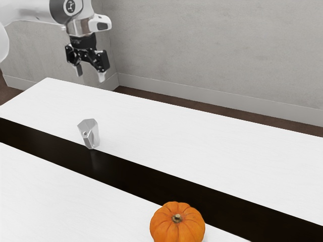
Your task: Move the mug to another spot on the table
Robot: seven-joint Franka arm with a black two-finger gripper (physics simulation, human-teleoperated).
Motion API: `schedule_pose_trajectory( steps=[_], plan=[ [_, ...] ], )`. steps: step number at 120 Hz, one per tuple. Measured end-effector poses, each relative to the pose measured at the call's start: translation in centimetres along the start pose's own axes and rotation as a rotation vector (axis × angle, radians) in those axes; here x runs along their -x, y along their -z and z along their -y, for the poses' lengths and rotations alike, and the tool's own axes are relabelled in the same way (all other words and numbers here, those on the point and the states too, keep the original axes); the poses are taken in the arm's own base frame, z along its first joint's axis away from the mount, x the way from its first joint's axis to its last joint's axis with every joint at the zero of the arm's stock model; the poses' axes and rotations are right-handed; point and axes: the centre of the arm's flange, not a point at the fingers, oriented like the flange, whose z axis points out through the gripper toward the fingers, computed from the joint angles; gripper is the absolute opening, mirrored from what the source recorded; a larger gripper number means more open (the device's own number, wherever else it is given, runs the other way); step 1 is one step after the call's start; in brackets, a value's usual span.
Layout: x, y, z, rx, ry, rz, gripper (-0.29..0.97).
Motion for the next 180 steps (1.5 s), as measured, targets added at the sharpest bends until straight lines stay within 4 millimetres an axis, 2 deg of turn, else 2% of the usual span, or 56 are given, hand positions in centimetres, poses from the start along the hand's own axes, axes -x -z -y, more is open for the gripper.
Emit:
schedule_pose_trajectory(
  steps=[30,48,57,68,81,119,137,151,180],
  plan=[
    [-0.3,-0.5,-0.2,0.042,-0.003,-0.007,0.68],
    [0.0,-4.2,-1.2,0.061,0.094,0.018,0.68],
    [0.5,-7.4,-2.3,0.069,0.162,0.035,0.68],
    [0.8,-10.6,-2.3,0.083,0.273,0.038,0.68],
    [1.4,-13.8,-0.4,0.085,0.423,0.037,0.68],
    [1.2,-17.1,5.8,0.061,0.708,0.022,0.68],
    [1.0,-20.1,7.1,0.037,0.758,0.06,0.68],
    [1.9,-23.4,8.7,0.022,0.789,0.096,0.68],
    [1.7,-26.7,9.3,0.027,0.794,0.105,0.68]
  ],
)
